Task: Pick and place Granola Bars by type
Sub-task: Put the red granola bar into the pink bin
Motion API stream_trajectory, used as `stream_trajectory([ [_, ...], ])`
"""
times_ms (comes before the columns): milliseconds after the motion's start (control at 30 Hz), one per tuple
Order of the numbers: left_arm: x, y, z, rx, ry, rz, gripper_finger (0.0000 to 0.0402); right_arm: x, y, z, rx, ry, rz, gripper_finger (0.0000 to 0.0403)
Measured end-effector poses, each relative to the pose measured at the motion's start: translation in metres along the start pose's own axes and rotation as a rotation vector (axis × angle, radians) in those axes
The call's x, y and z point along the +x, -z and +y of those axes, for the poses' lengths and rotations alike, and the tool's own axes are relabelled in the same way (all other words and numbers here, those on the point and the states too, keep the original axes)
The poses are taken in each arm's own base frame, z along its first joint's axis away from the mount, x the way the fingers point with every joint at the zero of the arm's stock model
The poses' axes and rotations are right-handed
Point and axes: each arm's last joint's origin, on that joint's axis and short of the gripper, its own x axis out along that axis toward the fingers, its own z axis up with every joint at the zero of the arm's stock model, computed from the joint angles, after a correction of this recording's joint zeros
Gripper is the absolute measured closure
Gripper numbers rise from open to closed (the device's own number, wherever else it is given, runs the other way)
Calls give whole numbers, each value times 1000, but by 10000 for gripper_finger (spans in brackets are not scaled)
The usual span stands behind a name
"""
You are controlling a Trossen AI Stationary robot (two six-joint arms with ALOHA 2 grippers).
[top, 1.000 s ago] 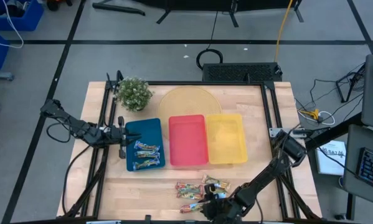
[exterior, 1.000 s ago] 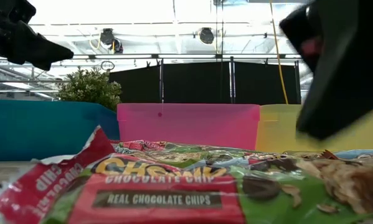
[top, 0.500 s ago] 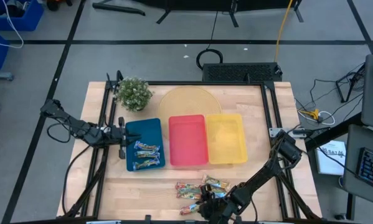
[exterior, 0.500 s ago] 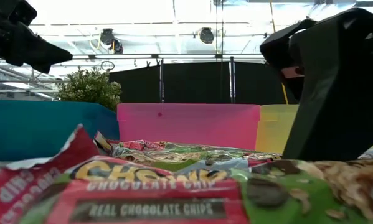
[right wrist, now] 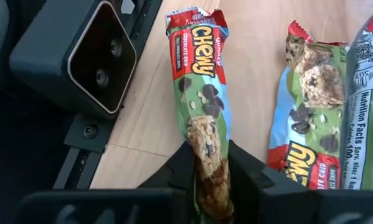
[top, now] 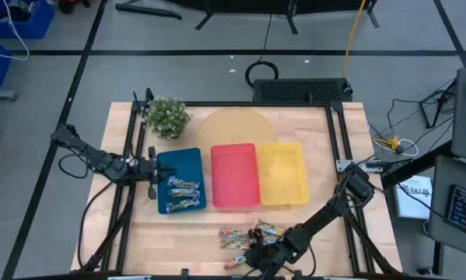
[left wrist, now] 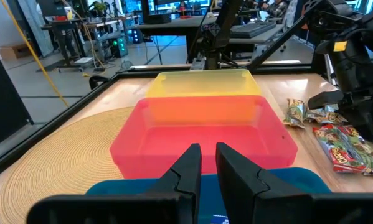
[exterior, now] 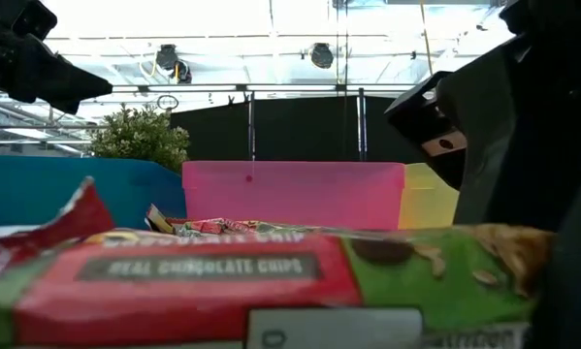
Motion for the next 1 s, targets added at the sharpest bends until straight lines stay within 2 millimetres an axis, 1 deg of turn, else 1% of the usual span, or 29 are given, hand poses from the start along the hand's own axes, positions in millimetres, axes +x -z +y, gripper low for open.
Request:
stream_trajectory([
  [133,0,0,0,0,0,0,344,-5,-4,-1,5,-13,-4,356],
  [267,0,0,0,-2,0,-4,344,-18,-11,-2,5,-24,-14,354],
  [400,0,-1,0,-3,0,-6,344,-36,-25,-2,15,-50,-64,361],
  [533,0,-1,0,-3,0,-5,344,-47,-33,-2,-1,-62,-93,360],
  [667,0,-1,0,-3,0,-6,344,-68,-51,-10,-40,2,-182,360],
  [733,0,-1,0,-2,0,-6,344,-81,-62,-21,-51,60,-224,363],
  [833,0,-1,0,-2,0,-6,344,-100,-79,-47,-54,138,-258,365],
  [933,0,-1,0,8,0,-7,344,-117,-94,-86,-17,224,-269,363],
  [1000,0,-1,0,22,0,-7,344,-125,-100,-115,-1,284,-244,362],
])
